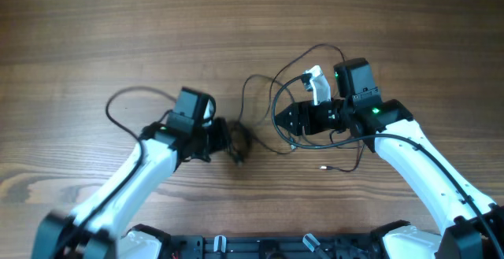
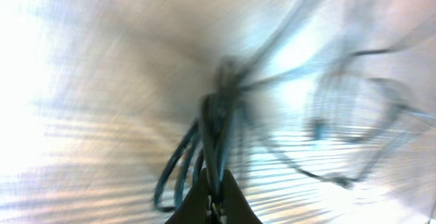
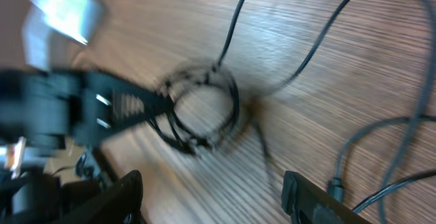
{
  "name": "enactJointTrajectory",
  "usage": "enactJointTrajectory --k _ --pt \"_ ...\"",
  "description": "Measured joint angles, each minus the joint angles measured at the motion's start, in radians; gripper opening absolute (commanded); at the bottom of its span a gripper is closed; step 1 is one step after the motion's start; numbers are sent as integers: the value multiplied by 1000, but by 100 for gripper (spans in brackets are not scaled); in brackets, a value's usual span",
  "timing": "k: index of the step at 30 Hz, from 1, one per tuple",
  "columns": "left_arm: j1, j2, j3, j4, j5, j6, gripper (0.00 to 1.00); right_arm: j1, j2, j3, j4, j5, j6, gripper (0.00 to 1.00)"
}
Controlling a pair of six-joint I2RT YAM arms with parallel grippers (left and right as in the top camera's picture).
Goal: Untangle cables
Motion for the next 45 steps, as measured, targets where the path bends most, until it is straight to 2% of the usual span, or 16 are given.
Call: enactJointTrajectory --k 8,12,18,20,25,28,30,32,35,40,45 --pt "0 -265 47 7 -10 168 4 74 0 0 62 -80 -53 68" --pt "0 -301 47 6 -10 202 4 123 0 -2 139 -85 -56 69" --pt "0 -320 47 15 24 220 4 170 0 -6 256 -18 35 69" --pt "0 -320 47 23 57 220 4 183 0 -6 288 -3 49 72" --pt "0 -320 47 31 126 224 4 236 0 -6 302 116 -18 73" --pt "0 -320 47 31 156 227 4 256 0 -6 310 209 -100 68" --pt "0 -320 47 31 181 228 4 257 0 -7 327 256 -147 61" --pt "0 -320 47 33 221 241 4 257 0 -8 350 295 -187 34" --pt "0 -320 47 58 301 260 4 257 9 -8 383 317 -214 7" --pt "0 -320 47 103 443 276 4 257 53 -10 436 319 -182 4" --pt "0 -320 47 89 530 287 4 198 74 -10 459 406 19 4"
